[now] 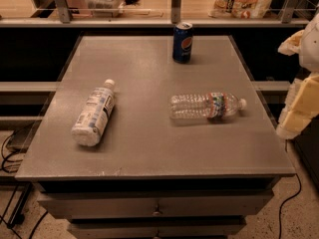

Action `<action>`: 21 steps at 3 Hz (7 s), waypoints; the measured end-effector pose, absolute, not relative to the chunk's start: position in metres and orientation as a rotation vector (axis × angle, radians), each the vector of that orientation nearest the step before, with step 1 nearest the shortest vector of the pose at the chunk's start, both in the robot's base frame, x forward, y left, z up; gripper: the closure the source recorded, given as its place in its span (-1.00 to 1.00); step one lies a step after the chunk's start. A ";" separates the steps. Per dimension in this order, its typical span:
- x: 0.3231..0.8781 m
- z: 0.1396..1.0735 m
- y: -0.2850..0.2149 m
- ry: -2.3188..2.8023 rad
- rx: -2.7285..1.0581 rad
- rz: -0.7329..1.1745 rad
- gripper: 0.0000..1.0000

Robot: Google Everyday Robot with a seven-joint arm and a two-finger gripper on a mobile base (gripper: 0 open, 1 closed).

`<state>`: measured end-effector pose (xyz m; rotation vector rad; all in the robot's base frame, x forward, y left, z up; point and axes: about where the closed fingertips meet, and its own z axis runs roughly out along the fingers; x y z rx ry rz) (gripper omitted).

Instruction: Knock pepsi can over

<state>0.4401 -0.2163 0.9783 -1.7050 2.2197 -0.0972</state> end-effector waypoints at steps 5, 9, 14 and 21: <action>0.546 0.954 -0.209 2.125 -1.396 0.040 -1.00; 0.691 0.938 -0.127 1.937 -1.145 0.383 -1.00; 0.762 0.901 -0.065 1.814 -0.883 0.551 -1.00; 0.735 0.901 -0.064 1.813 -1.734 0.077 0.24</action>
Offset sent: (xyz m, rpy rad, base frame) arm 0.1038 0.0009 -0.0209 0.2367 -0.1551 -0.1235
